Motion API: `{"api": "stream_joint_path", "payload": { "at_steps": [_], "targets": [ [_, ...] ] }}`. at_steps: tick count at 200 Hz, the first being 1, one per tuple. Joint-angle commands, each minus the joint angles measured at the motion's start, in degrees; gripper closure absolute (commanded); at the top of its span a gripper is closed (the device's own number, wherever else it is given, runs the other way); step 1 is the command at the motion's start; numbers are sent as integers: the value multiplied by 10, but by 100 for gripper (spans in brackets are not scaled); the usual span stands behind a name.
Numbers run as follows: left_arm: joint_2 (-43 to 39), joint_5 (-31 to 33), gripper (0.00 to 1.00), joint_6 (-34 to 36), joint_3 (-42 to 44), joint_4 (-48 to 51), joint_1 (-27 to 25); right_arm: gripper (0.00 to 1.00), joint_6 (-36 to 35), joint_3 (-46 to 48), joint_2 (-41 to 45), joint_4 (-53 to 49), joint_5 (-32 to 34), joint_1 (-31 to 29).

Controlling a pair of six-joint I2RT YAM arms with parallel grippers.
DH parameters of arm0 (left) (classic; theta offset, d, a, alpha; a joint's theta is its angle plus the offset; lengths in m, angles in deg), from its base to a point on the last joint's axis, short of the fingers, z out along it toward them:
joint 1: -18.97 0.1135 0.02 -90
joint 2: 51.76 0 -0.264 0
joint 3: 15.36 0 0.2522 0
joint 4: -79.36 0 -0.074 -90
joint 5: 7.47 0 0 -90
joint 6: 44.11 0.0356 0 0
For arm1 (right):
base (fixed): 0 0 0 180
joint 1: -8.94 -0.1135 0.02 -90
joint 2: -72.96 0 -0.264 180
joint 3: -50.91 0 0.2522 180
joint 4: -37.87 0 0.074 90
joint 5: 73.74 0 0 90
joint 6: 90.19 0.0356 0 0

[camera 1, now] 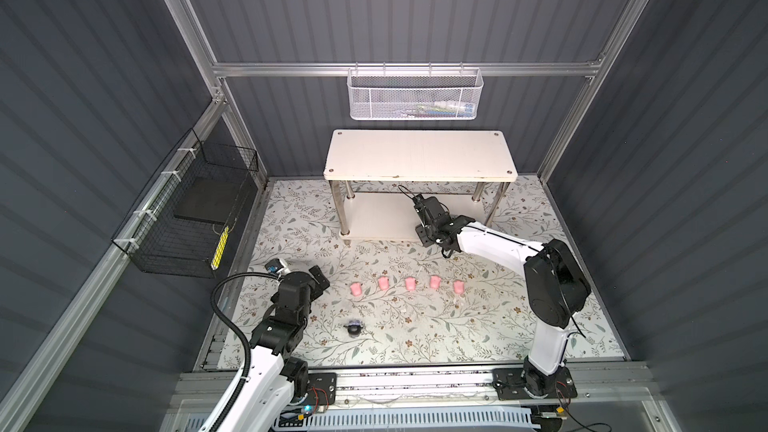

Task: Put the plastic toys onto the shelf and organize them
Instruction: 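Lower the held purple toy onto the lower shelf tier beside the black toy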

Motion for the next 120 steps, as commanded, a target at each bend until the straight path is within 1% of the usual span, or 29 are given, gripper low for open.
{"api": "stream_joint_path", "payload": {
  "at_steps": [1,52,120],
  "targets": [
    [-9,10,0,-2,10,14,-1,48,8,-4,-10,-3,3,-2],
    [-9,12,0,-3,11,15,-1,48,2,-14,-22,0,12,-2],
    [-9,12,0,-1,9,16,-1,48,-30,-44,-48,12,33,0]
  ]
}}
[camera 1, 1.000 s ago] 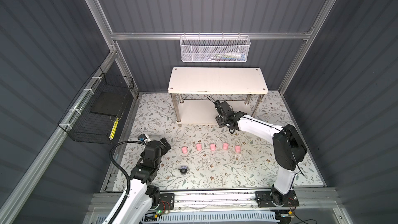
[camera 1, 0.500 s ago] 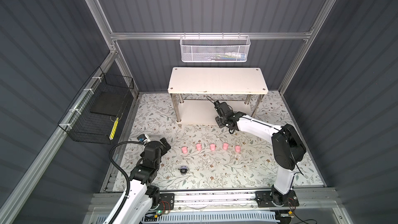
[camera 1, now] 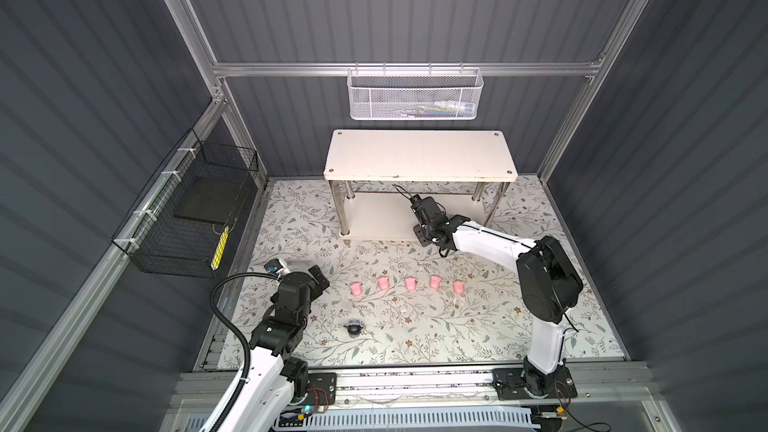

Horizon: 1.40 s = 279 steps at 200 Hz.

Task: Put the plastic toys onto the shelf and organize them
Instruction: 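Lower the held purple toy onto the lower shelf tier beside the black toy, then open the right gripper and raise it off the purple toy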

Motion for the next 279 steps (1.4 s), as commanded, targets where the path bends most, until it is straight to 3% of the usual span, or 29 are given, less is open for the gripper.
{"api": "stream_joint_path", "payload": {
  "at_steps": [1,95,173,279],
  "targets": [
    [-4,10,0,-1,8,15,-1,48,-18,-19,-12,7,17,0],
    [1,11,0,0,7,11,-1,45,-24,-36,-6,19,6,5],
    [0,11,0,-2,13,11,-1,29,4,36,93,63,-45,4],
    [-3,12,0,-3,17,9,-1,25,138,191,234,95,-100,4]
  ]
}}
